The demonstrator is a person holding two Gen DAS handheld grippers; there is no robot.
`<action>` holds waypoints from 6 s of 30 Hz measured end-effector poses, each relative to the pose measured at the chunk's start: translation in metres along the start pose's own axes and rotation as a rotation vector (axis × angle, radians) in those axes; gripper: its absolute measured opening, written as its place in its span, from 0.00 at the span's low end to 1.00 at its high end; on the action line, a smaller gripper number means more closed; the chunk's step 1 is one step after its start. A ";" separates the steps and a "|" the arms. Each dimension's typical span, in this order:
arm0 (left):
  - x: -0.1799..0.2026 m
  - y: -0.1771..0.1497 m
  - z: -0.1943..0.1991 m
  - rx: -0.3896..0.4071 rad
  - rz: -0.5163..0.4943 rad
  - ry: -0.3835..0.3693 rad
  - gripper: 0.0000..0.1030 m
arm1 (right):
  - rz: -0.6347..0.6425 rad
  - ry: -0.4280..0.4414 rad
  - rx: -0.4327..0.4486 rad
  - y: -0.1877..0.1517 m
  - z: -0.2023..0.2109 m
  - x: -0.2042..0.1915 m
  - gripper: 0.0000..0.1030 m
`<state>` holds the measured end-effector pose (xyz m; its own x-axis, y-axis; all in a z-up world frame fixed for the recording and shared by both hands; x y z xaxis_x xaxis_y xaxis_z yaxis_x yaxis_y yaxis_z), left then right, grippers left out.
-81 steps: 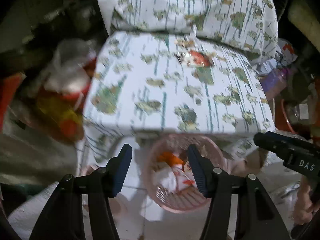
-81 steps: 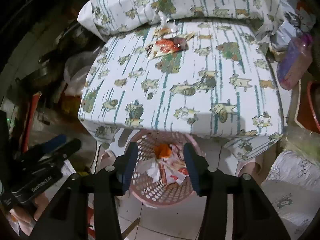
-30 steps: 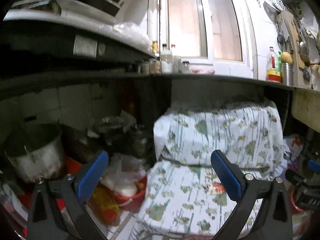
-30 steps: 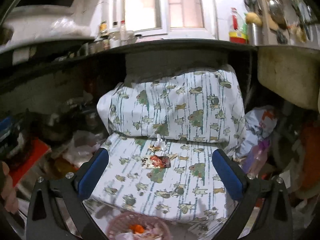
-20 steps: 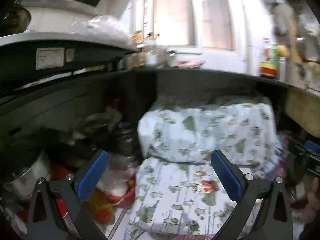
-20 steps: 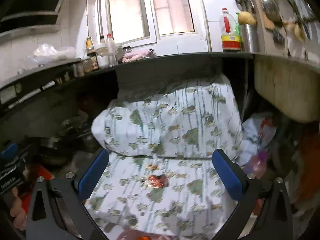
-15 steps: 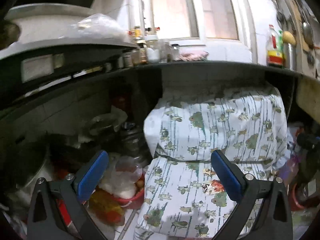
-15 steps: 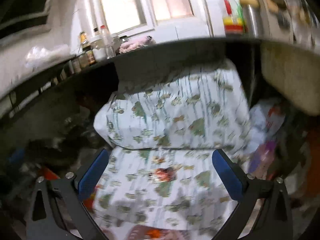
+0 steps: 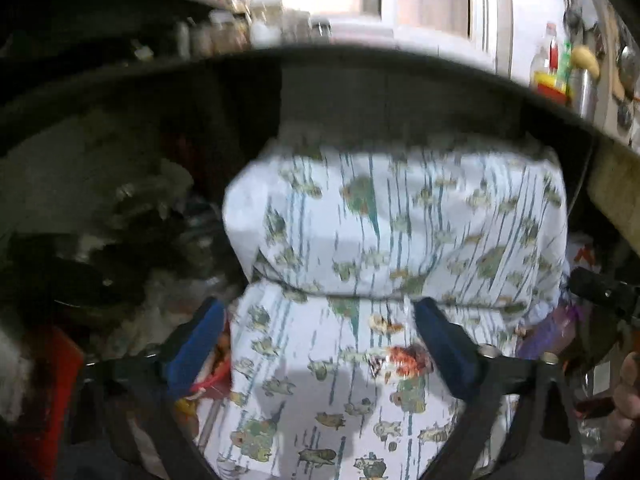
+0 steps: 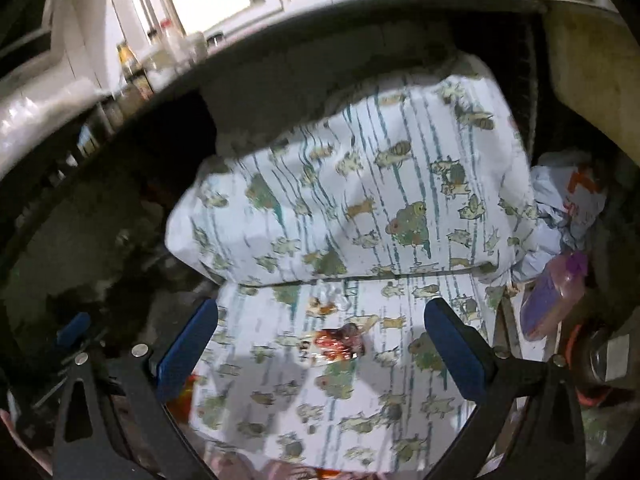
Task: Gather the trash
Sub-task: 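Lower the left tool onto the red chicken snack bag and close it, then lift the snack bag with the left tool while the right tool grasps a tan scrap, then carry the snack bag and tan scrap over the wastebasket and open both tools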
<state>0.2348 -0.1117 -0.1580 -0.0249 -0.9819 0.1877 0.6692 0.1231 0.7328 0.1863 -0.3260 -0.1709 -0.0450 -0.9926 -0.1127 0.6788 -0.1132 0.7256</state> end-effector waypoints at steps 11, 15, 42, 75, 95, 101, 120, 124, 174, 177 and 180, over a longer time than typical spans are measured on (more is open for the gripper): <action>0.007 0.000 -0.100 -0.163 0.032 -0.020 0.83 | -0.051 -0.005 -0.302 -0.028 -0.150 0.048 0.84; -0.001 -0.008 -0.137 -0.210 0.009 0.028 0.83 | -0.078 -0.026 -0.398 -0.044 -0.193 0.065 0.71; -0.040 -0.088 -0.258 -0.579 0.115 0.171 0.83 | -0.101 0.034 -0.588 -0.111 -0.305 0.041 0.10; -0.005 -0.111 -0.331 -0.629 0.210 0.258 0.84 | -0.024 0.005 -0.623 -0.095 -0.255 0.086 0.07; 0.052 -0.102 -0.261 -0.539 0.014 0.186 0.92 | 0.085 0.015 -0.587 -0.084 -0.232 0.072 0.07; 0.030 -0.146 -0.271 -0.704 0.061 0.179 0.93 | 0.039 -0.009 -0.571 -0.078 -0.232 0.081 0.07; 0.022 -0.081 -0.237 -0.624 0.100 0.050 0.63 | 0.092 0.062 -0.474 -0.061 -0.217 0.054 0.07; 0.024 -0.032 -0.197 -0.409 0.054 0.001 0.64 | 0.128 0.092 -0.372 -0.048 -0.195 0.041 0.08; -0.063 -0.194 0.019 -0.402 0.106 -0.044 0.64 | 0.241 0.090 -0.362 -0.228 -0.001 -0.077 0.09; -0.066 -0.207 0.008 -0.493 0.151 -0.067 0.64 | 0.216 0.123 -0.414 -0.239 -0.009 -0.075 0.09; -0.063 -0.211 0.006 -0.495 0.125 -0.044 0.64 | 0.212 0.128 -0.425 -0.242 -0.010 -0.074 0.09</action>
<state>0.0907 -0.0752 -0.3205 0.0541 -0.9558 0.2891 0.9402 0.1463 0.3077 0.0328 -0.2249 -0.3449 0.1989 -0.9755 -0.0944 0.9036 0.1453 0.4030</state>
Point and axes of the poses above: each gripper's, at about its wrist camera, not at the fingertips, and z roughly against the way its jaws point, x to its right, y to its top, the point moved 3 cm from there along -z, roughly the way its jaws point, and after that the axes turned 14 degrees about z, right-handed, at the moved point
